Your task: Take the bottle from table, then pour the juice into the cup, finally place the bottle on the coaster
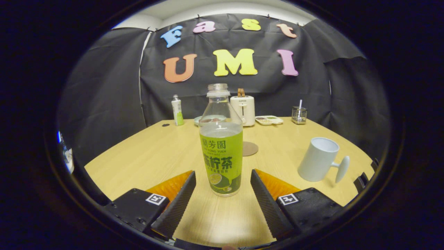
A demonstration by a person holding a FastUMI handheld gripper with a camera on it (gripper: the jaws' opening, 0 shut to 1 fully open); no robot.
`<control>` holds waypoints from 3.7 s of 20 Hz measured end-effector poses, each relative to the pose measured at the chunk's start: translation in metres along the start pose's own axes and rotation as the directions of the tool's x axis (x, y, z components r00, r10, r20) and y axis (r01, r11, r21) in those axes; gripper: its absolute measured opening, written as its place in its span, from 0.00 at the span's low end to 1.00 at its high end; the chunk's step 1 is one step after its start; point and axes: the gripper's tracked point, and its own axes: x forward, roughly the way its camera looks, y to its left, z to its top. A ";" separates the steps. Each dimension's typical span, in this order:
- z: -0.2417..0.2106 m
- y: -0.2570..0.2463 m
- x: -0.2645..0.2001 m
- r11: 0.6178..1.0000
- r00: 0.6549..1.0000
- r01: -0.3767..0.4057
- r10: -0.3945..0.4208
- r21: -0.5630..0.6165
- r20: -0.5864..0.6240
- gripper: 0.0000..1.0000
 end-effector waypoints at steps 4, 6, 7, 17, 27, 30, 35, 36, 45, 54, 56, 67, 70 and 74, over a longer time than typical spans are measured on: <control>0.004 0.003 0.017 0.998 0.999 -0.013 0.015 0.055 -0.031 1.00; 0.008 0.005 0.023 0.997 0.999 -0.018 0.021 0.071 -0.030 0.97; 0.010 0.006 0.026 0.997 0.999 -0.021 0.024 0.075 -0.031 0.97; 0.021 0.009 0.034 0.976 0.994 -0.101 0.107 0.195 -0.016 0.84; 0.049 -0.015 0.022 0.830 0.962 -0.258 0.270 0.495 0.048 0.81; 0.063 -0.026 0.013 0.734 0.941 -0.320 0.320 0.599 0.111 0.79; 0.084 -0.039 0.000 0.610 0.909 -0.394 0.371 0.688 0.191 0.78; 0.087 -0.040 -0.001 0.583 0.901 -0.406 0.382 0.704 0.203 0.78; 0.099 -0.045 -0.005 0.318 0.859 -0.447 0.413 0.836 0.303 0.78; 0.115 -0.048 -0.010 0.154 0.842 -0.453 0.398 0.878 0.364 0.78; 0.120 -0.048 -0.011 0.137 0.839 -0.462 0.388 0.876 0.382 0.78; 0.136 -0.048 -0.007 -0.032 0.807 -0.490 0.362 0.871 0.467 0.78; 0.137 -0.050 -0.010 -0.049 0.804 -0.494 0.355 0.868 0.477 0.78; 0.147 -0.053 -0.010 -0.122 0.781 -0.519 0.335 0.846 0.527 0.77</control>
